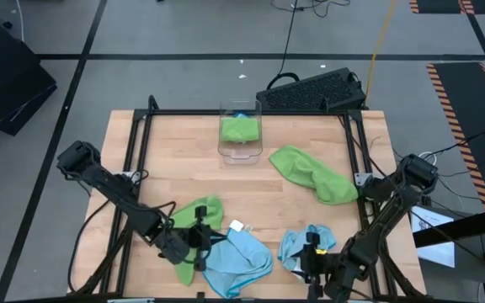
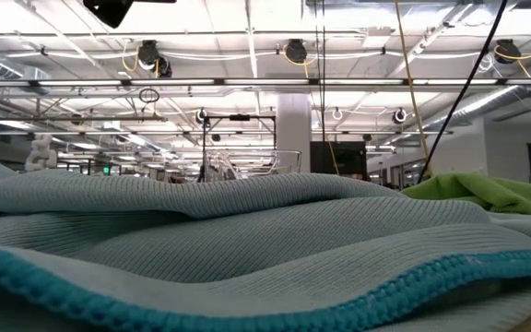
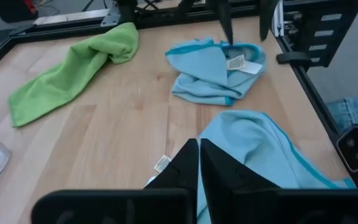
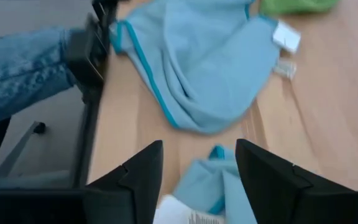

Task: Fold microfiber towels
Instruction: Fold the right blue towel

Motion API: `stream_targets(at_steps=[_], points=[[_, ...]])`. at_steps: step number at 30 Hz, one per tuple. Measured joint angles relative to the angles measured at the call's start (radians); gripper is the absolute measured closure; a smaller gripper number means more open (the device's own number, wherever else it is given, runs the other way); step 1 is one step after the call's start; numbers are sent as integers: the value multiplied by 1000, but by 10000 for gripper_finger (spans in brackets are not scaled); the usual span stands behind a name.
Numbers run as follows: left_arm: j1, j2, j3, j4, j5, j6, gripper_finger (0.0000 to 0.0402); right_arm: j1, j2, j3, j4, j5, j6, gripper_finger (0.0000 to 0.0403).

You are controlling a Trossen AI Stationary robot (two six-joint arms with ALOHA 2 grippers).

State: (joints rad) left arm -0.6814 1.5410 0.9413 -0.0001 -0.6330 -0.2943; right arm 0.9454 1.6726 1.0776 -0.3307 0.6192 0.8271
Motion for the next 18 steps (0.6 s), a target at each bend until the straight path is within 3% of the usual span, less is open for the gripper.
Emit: stream_targets(at_steps=[6, 12, 18], points=[[0, 0, 0, 4, -9, -3, 353, -17, 0, -98, 28, -17, 38, 183], [3, 11, 0, -24, -83, 47, 330, -94, 0, -138, 27, 8, 23, 186], [0, 8, 0, -27, -48, 146, 328, -142, 0, -140, 79, 8, -52, 193]])
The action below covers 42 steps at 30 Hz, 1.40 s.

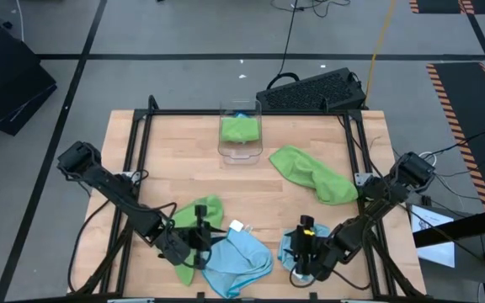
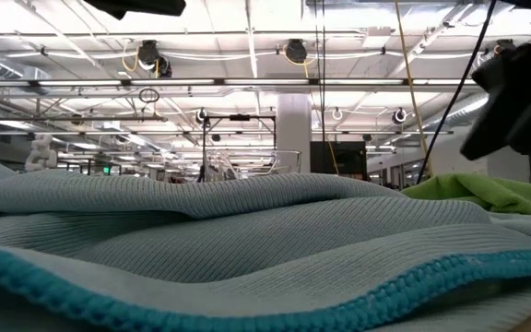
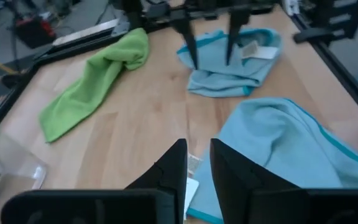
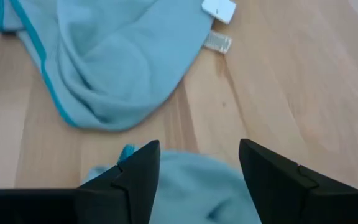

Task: Fold microfiber towels
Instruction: Fold the right blue towel

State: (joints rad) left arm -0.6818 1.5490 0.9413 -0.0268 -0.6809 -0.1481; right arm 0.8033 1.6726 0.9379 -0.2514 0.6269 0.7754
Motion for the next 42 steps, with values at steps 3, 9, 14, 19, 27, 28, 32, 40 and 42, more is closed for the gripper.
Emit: stream_targets(at_steps=[3, 9, 14, 19, 27, 28, 32, 40, 42], points=[[1, 0, 0, -17, 45, -13, 327, 1, -4, 0, 9, 2, -23, 199], [51, -2, 0, -5, 38, -104, 327, 1, -38, 0, 18, 33, -23, 216], [129, -6, 0, -34, 48, -133, 327, 2, -45, 0, 22, 81, -18, 226], [173, -5, 0, -53, 168, -204, 327, 1, -45, 0, 31, 82, -18, 233], [190, -5, 0, -59, 137, -151, 327, -5, -45, 0, 60, 128, 21, 237], [194, -5, 0, -53, 103, -149, 327, -11, -45, 0, 62, 157, 26, 237], [220, -5, 0, -52, 59, -143, 327, -34, -45, 0, 73, 235, 25, 237], [242, -5, 0, -51, 138, -145, 327, -54, -44, 0, 76, 226, -38, 237], [242, -5, 0, -51, 138, -145, 327, -62, -45, 0, 76, 155, -54, 237]])
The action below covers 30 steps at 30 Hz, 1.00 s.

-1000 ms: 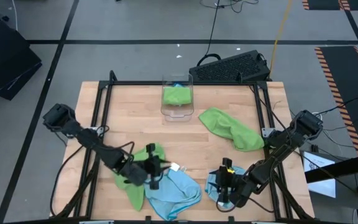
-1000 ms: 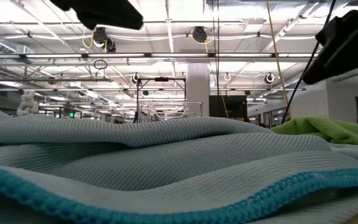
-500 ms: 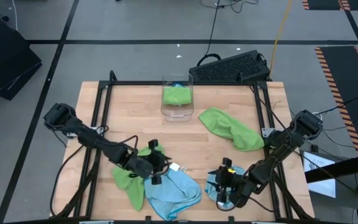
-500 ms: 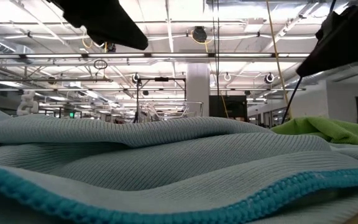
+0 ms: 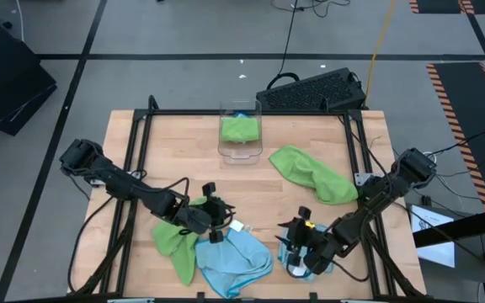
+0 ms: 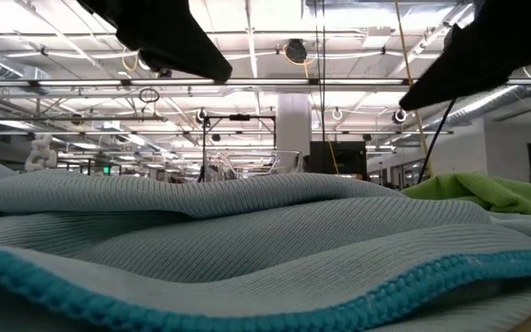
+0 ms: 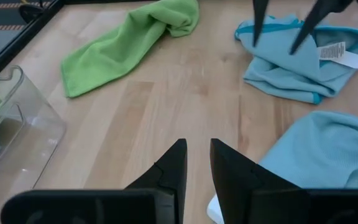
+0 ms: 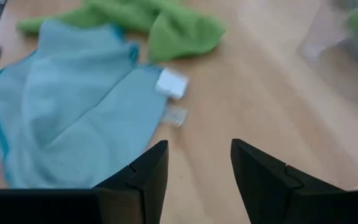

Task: Fold microfiber towels
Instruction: Fold the right blue towel

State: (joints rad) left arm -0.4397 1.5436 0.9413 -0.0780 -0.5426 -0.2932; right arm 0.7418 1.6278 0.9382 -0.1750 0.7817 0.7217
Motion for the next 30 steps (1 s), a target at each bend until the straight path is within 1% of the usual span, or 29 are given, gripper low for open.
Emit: stream_targets(at_steps=[2, 4, 6, 10, 13, 16, 19, 24, 30], points=[[0, 0, 0, 2, 0, 0, 327, -2, -3, 0, -2, -79, -4, 237], [0, 0, 0, 6, 0, 0, 327, 1, -4, 0, 2, -132, -4, 237], [0, 0, 0, 12, 0, 0, 327, 13, -4, 0, -1, -157, -8, 237], [2, 0, 0, 20, 1, 2, 327, 35, -4, 0, 0, -163, -25, 237], [2, 0, 0, 32, 1, 2, 327, 47, -4, 0, -1, -230, -26, 237], [2, 0, 0, 33, 1, 2, 327, 66, -4, 0, -16, -290, 14, 237], [2, 0, 0, 34, 1, 2, 327, 96, -4, 0, -54, -313, 70, 237], [2, 0, 0, 34, 1, 2, 327, 155, -4, 0, -115, -315, 185, 237], [2, 0, 0, 41, 0, 2, 327, 226, -4, 0, -119, -315, 260, 237]])
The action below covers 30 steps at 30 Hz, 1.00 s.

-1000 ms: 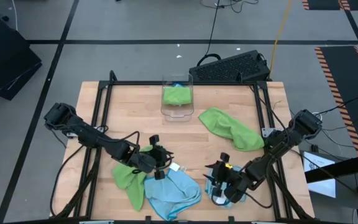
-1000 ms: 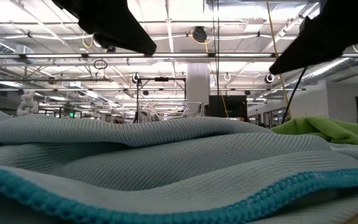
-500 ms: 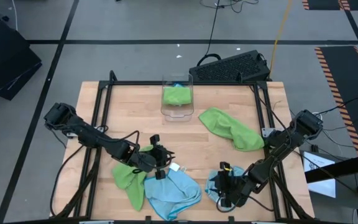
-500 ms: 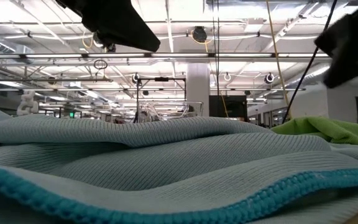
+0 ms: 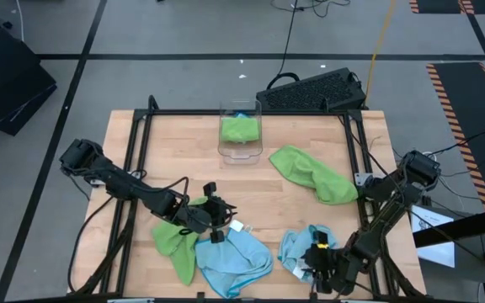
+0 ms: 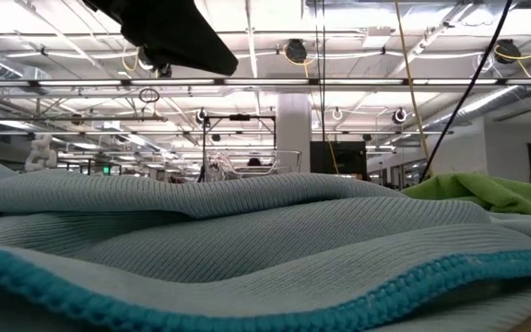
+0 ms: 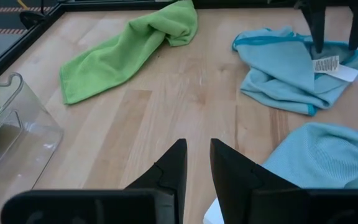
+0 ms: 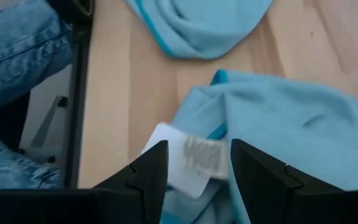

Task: Fold microfiber towels
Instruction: Fold the right blue towel

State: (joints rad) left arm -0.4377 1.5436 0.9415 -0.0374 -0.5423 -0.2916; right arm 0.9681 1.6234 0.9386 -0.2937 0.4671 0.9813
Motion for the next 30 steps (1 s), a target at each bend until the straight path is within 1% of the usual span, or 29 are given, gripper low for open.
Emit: stream_targets(at_steps=[3, 7, 13, 20, 22, 25, 27, 30], points=[[0, 0, 0, 15, 0, 0, 327, 27, 0, 0, -22, 5, 28, 237], [0, 0, 0, 41, 0, 0, 327, 51, 0, 0, -69, 7, 104, 237], [0, 0, 0, 71, -1, -7, 327, 57, 0, 0, -133, 8, 214, 237], [0, 0, 0, 76, 1, -152, 327, 57, 0, 0, -198, 4, 350, 237], [0, 0, 0, 74, 29, -160, 327, 57, 0, -6, -190, 5, 360, 237], [0, 0, 0, 77, 109, -160, 327, 54, 0, -28, -168, 4, 361, 237], [-5, 0, 0, 78, 153, -159, 327, 53, 0, -58, -121, 4, 361, 237], [-21, 0, 0, 78, 169, -140, 327, 47, 0, -103, -40, 2, 345, 237]])
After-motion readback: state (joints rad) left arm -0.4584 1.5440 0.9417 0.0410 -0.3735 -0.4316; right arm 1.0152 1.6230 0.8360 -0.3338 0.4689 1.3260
